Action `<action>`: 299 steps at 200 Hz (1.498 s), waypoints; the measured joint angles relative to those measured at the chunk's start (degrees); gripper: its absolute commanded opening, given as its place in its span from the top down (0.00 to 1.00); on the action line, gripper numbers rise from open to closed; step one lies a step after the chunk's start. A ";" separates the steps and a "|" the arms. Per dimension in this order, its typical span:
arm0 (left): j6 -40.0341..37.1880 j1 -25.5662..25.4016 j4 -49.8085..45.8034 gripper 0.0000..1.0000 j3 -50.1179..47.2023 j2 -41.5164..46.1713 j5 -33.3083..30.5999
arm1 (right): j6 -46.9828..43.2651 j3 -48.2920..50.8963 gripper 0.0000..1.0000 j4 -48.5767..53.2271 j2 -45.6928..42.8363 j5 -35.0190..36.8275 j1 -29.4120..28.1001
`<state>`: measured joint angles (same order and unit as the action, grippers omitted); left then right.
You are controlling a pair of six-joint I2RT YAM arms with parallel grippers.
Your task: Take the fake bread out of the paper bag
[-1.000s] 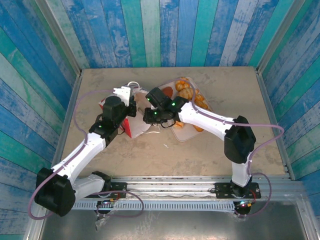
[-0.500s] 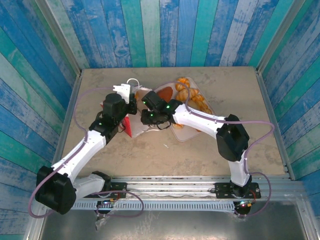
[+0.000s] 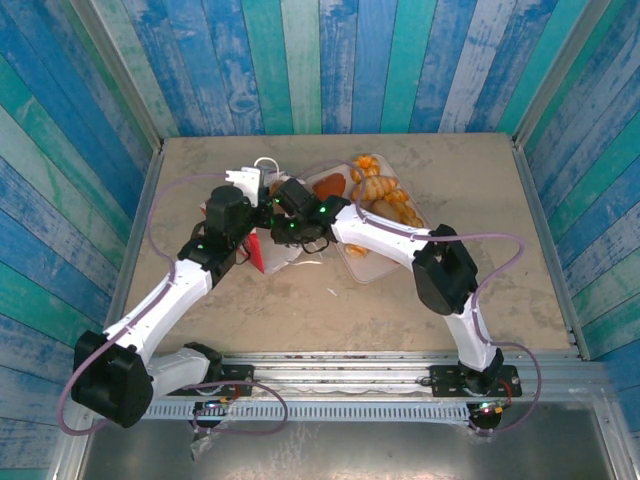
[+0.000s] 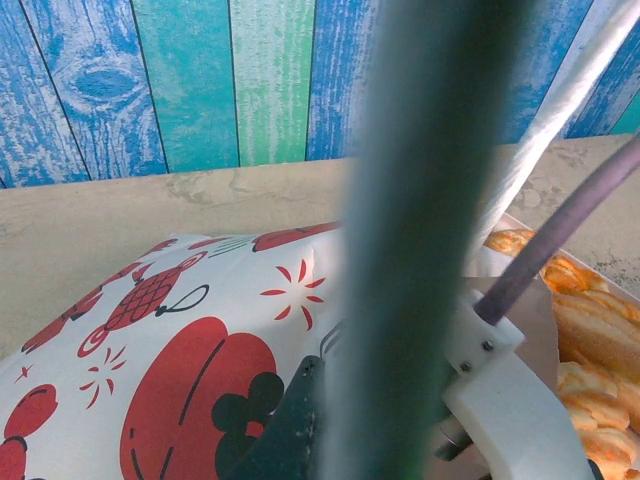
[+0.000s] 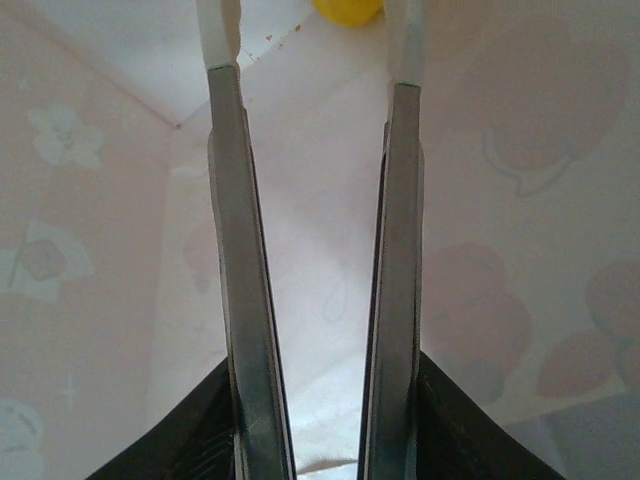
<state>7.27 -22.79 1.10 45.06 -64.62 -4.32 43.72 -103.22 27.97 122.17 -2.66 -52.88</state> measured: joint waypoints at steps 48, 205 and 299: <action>0.02 0.07 -0.17 0.94 0.11 -0.02 0.46 | 0.92 -1.86 0.57 0.39 1.68 0.98 0.24; 0.07 0.07 -0.28 0.94 0.11 -0.37 1.62 | 1.55 -3.61 0.71 0.66 5.40 0.50 0.42; 0.11 -0.17 1.88 0.94 -0.24 -1.05 0.98 | 1.22 1.68 0.99 -2.71 1.97 -1.97 1.55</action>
<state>7.38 -22.96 2.98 44.82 -65.67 -3.33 44.95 -101.54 25.26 124.14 -4.62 -51.33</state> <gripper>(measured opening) 0.062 0.263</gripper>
